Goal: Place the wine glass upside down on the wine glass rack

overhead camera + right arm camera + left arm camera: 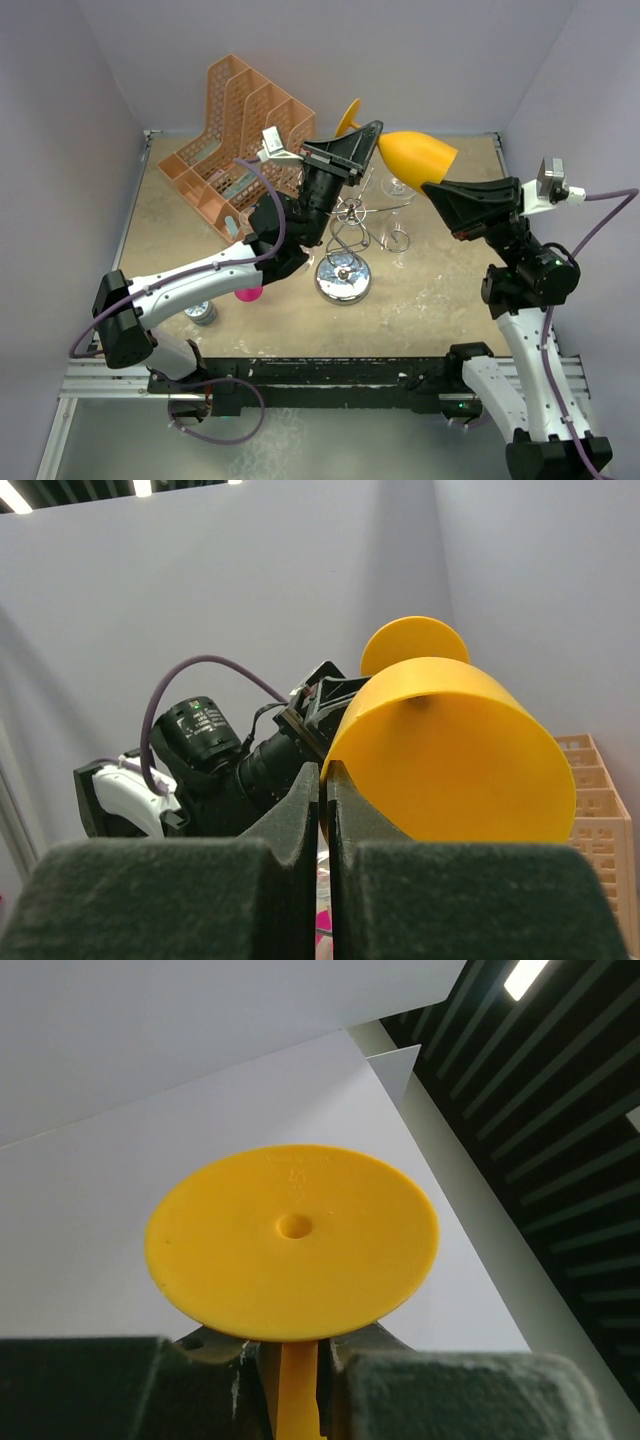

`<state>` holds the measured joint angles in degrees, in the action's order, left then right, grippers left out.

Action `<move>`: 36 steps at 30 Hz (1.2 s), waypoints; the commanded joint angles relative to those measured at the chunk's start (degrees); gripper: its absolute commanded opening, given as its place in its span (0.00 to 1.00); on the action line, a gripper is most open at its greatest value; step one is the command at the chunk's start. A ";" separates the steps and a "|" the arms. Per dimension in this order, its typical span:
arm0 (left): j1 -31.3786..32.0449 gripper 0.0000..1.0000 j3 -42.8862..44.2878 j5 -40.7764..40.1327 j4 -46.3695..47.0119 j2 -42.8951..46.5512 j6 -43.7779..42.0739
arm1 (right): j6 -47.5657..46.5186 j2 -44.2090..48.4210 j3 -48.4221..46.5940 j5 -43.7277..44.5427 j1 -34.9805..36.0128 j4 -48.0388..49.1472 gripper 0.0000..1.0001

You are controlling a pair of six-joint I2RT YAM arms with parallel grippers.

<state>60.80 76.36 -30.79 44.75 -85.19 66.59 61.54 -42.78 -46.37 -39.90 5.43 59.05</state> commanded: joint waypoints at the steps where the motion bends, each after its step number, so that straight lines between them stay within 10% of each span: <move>1: -0.19 0.04 2.25 -0.59 3.41 0.38 -2.32 | 1.38 0.66 -1.63 -4.78 0.37 3.23 0.00; 11: -0.15 0.00 1.95 -0.57 6.14 1.10 -6.36 | 1.56 1.01 -2.94 -4.92 0.37 2.76 0.01; 15: -0.17 0.00 2.26 -1.43 5.50 2.68 -10.08 | 0.60 0.56 -4.87 -3.77 0.37 -2.08 0.48; 20: -0.15 0.00 3.67 -2.57 1.32 5.18 -18.67 | -7.12 0.93 -9.29 -1.31 0.37 -13.66 0.70; 36: -0.20 0.00 -1.20 -9.02 -13.36 20.03 -69.02 | -10.12 -13.17 -22.52 -0.07 0.92 -22.49 0.65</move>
<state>60.77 76.99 -37.93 35.79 -67.31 13.54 51.44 -51.68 -64.62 -39.35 5.65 36.80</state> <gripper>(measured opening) 0.062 0.661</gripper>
